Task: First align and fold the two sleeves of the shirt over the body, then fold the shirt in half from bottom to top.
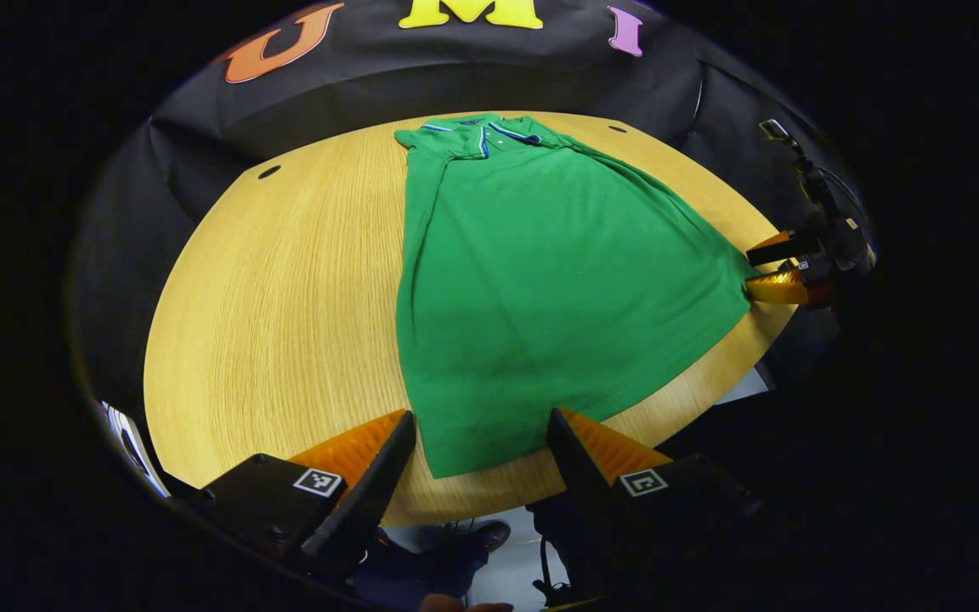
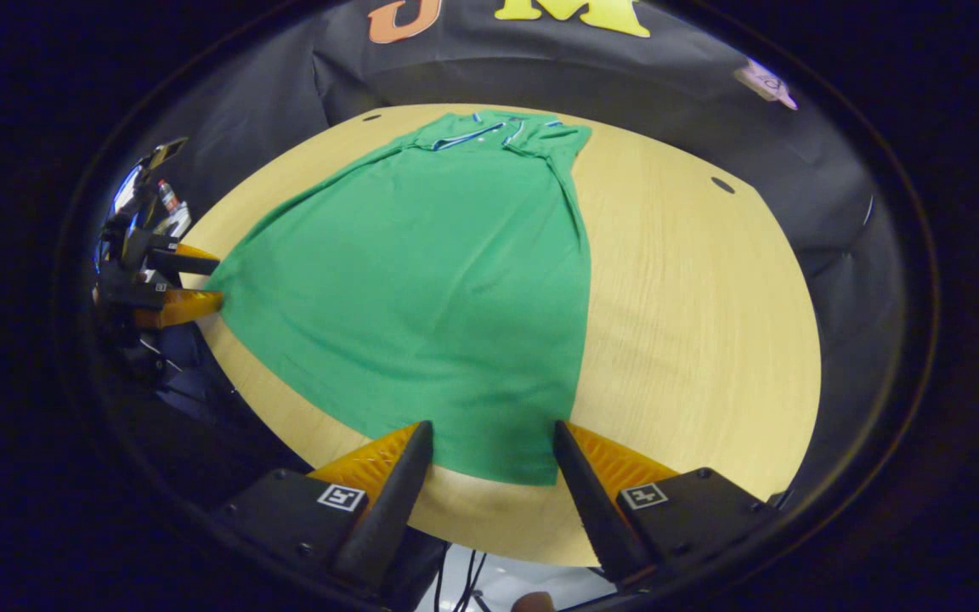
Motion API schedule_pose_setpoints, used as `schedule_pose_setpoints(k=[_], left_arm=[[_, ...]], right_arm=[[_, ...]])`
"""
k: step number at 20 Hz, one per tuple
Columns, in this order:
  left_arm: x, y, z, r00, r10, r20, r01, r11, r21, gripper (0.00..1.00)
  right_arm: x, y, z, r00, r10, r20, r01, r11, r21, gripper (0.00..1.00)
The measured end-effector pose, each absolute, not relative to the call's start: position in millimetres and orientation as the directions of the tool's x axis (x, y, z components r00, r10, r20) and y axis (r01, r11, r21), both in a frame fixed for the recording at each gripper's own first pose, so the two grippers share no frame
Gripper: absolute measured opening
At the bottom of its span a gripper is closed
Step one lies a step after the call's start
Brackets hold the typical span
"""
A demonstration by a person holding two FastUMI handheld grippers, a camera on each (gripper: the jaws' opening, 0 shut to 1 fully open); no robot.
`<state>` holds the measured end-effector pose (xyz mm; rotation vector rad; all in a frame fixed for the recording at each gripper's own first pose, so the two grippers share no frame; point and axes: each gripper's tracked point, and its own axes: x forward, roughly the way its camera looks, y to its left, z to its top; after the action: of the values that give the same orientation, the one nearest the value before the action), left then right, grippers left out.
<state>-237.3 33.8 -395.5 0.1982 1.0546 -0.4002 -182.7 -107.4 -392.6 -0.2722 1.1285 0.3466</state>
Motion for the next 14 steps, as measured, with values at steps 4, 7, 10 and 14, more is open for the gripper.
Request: schedule_pose_setpoints(k=[4,7,10,14], left_arm=[[-238,24,-396,0.425,-0.237,-0.874,0.431,0.902,-0.034,0.89],[-235,8,-396,0.417,-0.27,-0.868,0.487,0.873,-0.038,0.57],[-231,3,-395,0.421,-0.28,-0.863,0.47,0.881,-0.056,0.12],[-231,-2,-390,0.383,-0.339,-0.859,0.396,0.901,-0.179,0.03]], right_arm=[[-181,-101,-393,0.372,0.147,-0.916,-0.429,0.903,-0.029,0.78],[-178,-93,-393,0.364,0.175,-0.915,-0.457,0.889,-0.012,0.4],[-176,-90,-393,0.347,0.182,-0.92,-0.429,0.903,0.017,0.12],[-171,-85,-389,0.331,0.215,-0.919,-0.332,0.938,0.1,0.02]])
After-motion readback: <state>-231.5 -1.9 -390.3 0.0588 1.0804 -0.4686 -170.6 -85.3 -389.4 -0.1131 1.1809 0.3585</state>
